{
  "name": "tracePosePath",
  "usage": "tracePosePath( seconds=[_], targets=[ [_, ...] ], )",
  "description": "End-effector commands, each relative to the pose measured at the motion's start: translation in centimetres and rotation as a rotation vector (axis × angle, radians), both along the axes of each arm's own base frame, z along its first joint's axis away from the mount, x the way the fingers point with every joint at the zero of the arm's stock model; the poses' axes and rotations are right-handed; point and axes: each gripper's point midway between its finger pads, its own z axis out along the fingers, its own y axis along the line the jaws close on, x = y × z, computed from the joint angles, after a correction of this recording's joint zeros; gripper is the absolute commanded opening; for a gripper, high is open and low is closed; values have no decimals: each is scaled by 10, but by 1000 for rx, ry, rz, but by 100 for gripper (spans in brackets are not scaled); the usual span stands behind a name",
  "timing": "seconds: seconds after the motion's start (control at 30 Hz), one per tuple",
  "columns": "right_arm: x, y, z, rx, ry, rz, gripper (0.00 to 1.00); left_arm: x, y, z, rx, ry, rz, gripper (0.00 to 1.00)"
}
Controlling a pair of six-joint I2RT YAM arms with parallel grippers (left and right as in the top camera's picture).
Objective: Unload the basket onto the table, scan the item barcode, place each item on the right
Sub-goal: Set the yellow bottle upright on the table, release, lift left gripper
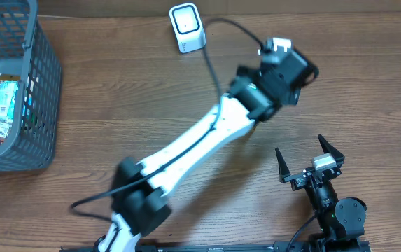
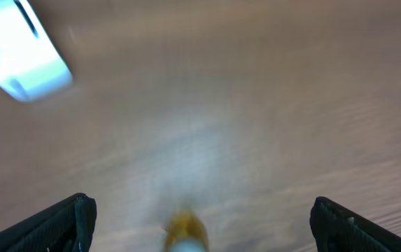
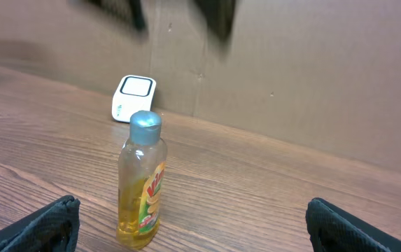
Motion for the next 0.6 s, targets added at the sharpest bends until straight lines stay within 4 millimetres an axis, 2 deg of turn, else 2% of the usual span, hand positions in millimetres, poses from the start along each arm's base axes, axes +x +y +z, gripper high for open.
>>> tracePosePath(
  seconds=[0.0,0.1,0.13,0.27,0.33,0.37,0.57],
  targets=[
    [0,0,-2,0,-4,0,100,8,52,96,-51,-167,11,100],
    [0,0,-2,0,-4,0,100,17,99,126,-12,-226,46,100],
    [0,0,-2,0,-4,0,100,19,113,132,7,-238,55,100],
    [0,0,-2,0,-4,0,100,29,191,152,95,-263,148,100],
    [0,0,-2,0,-4,0,100,34,231,156,126,-259,217,100],
    [0,0,-2,0,-4,0,100,36,258,157,138,-248,272,100],
    [0,0,-2,0,-4,0,100,34,366,151,190,-184,503,100]
  ],
)
